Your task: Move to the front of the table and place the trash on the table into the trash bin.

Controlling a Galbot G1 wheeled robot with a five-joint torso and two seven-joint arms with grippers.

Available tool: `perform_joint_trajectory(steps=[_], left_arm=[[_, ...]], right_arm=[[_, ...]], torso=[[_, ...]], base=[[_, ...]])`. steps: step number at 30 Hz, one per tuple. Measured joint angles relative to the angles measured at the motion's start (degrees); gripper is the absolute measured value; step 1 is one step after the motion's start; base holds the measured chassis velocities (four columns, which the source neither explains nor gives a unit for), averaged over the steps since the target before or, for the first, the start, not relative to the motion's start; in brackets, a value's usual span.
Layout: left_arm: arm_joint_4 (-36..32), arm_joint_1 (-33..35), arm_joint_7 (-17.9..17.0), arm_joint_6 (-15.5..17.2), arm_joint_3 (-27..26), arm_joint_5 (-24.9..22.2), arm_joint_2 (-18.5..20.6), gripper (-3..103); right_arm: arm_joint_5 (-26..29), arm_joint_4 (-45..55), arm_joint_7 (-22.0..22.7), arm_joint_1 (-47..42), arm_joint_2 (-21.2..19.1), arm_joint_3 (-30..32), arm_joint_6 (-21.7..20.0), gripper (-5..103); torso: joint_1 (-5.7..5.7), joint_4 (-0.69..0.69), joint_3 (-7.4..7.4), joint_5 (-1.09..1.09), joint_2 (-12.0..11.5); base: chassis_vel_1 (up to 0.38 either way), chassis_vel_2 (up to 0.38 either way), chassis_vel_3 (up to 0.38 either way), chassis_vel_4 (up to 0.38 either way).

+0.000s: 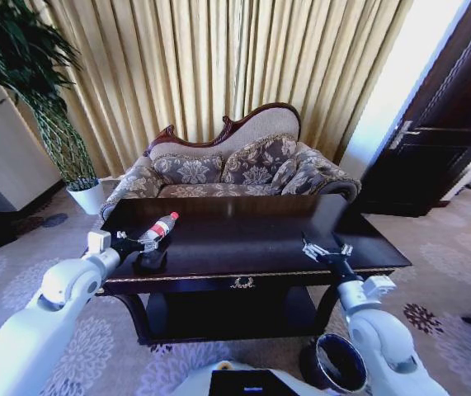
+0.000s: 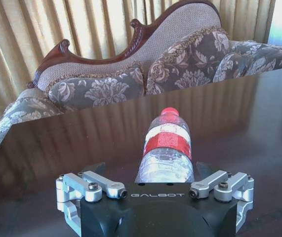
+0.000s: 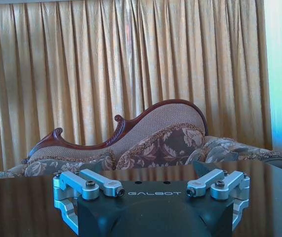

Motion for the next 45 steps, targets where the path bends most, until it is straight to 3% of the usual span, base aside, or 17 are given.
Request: perform_joint_trajectory(steps=[7, 8, 10, 13, 19, 22, 29, 31, 32, 34, 35, 38, 39, 40, 41, 43, 45], left_arm=[[0.76, -0.11, 0.62, -0.03, 0.33, -0.15, -0.49, 101], [0.91, -0.27, 0.62, -0.03, 0.55, -0.29, -0.70, 91], [0.98, -0.41, 0.63, -0.03, 0.69, -0.52, -0.88, 91], [0.93, -0.69, 0.63, -0.06, 0.80, -1.42, -1.24, 75], [0.67, -0.64, 0.82, -0.10, 0.73, -1.71, -1.68, 58], [0.49, -0.24, 1.08, -0.15, 0.29, -1.73, -1.84, 45], [0.36, 0.19, 1.84, -0.63, -0.70, -1.74, -1.73, 32], [1.01, 0.21, 2.95, -4.51, -0.90, -0.04, -1.27, 30], [1.01, 0.21, 2.95, -4.51, -0.90, -0.04, -1.27, 30], [2.06, -0.26, 5.74, -11.23, -1.17, 3.31, -0.72, 30], [2.06, -0.26, 5.74, -11.23, -1.17, 3.31, -0.72, 30], [2.78, -1.86, 8.57, -24.05, 0.40, 8.25, 1.03, 30], [2.78, -1.86, 8.57, -24.05, 0.40, 8.25, 1.03, 30], [2.78, -2.71, 9.28, -28.09, 1.71, 11.15, 1.78, 30], [2.78, -2.71, 9.28, -28.09, 1.71, 11.15, 1.78, 30], [2.78, -4.57, 9.40, -32.77, 3.78, 14.26, 2.60, 30], [2.96, -5.79, 9.39, -34.41, 4.74, 15.31, 2.74, 30]], right_arm=[[0.73, 1.03, 0.06, -0.15, 0.27, -0.05, 0.00, 100], [1.11, 1.39, 0.11, -0.15, 0.20, 0.06, 0.00, 100], [1.46, 1.67, 0.20, -0.15, 0.08, 0.23, 0.00, 100], [2.29, 2.26, 1.59, -0.15, -0.53, 0.60, -0.02, 100], [2.54, 2.66, 2.02, -0.30, -0.68, 0.86, -0.08, 100], [2.51, 2.85, 2.06, -0.39, -0.54, 0.77, -0.11, 100], [2.75, 3.56, 2.18, -0.48, -0.98, 0.69, -0.15, 100], [4.73, 4.65, 2.78, -0.14, -2.99, 0.31, -0.74, 100], [4.73, 4.65, 2.78, -0.14, -2.99, 0.31, -0.74, 100], [9.39, 6.12, 3.69, 0.39, -6.10, -0.35, -1.98, 100], [9.39, 6.12, 3.69, 0.39, -6.10, -0.35, -1.98, 100], [24.88, 8.55, 4.56, 1.72, -12.83, -1.84, -5.46, 100], [24.88, 8.55, 4.56, 1.72, -12.83, -1.84, -5.46, 100], [30.90, 9.06, 4.67, 2.75, -15.47, -2.15, -6.14, 100], [30.90, 9.06, 4.67, 2.75, -15.47, -2.15, -6.14, 100], [40.14, 9.22, 4.68, 5.63, -19.91, -2.22, -6.43, 100], [43.59, 9.15, 4.69, 7.18, -21.72, -2.27, -6.44, 100]], torso=[[0.00, 0.00, 0.00, 0.00, 0.00], [0.00, 0.00, 0.00, 0.00, 0.00], [0.00, 0.00, 0.00, 0.00, 0.00], [0.00, 0.00, 0.00, 0.00, 0.00], [0.00, 0.00, 0.00, 0.00, 0.00], [0.00, 0.00, 0.00, 0.00, 0.00], [0.00, 0.00, 0.00, 0.01, 0.00], [0.00, -0.01, 0.00, 0.00, 0.00], [0.00, -0.01, 0.00, 0.00, 0.00], [0.00, 0.01, 0.00, 0.00, 0.00], [0.00, 0.01, 0.00, 0.00, 0.00], [0.00, -0.01, 0.00, 0.00, 0.00], [0.00, -0.01, 0.00, 0.00, 0.00], [0.00, 0.00, 0.00, 0.01, 0.00], [0.00, 0.00, 0.00, 0.01, 0.00], [0.00, 0.00, 0.00, 0.00, 0.00], [0.00, 0.00, 0.00, 0.02, 0.00]], base=[[0.000, 0.000, 0.000, 0.000], [0.000, 0.000, 0.000, 0.000], [0.000, 0.000, 0.000, 0.000], [0.000, 0.000, 0.000, 0.000], [0.000, 0.000, 0.000, 0.000], [0.000, 0.000, 0.000, 0.000], [0.000, 0.000, 0.000, 0.000], [0.000, 0.000, 0.000, 0.000], [0.000, 0.000, 0.000, 0.000], [0.000, 0.000, 0.000, 0.000], [0.000, 0.000, 0.000, 0.000], [0.000, 0.000, 0.000, 0.000], [0.000, 0.000, 0.000, 0.000], [0.000, 0.000, 0.000, 0.000], [0.000, 0.000, 0.000, 0.000], [0.000, 0.000, 0.000, 0.000], [0.000, 0.000, 0.000, 0.000]])
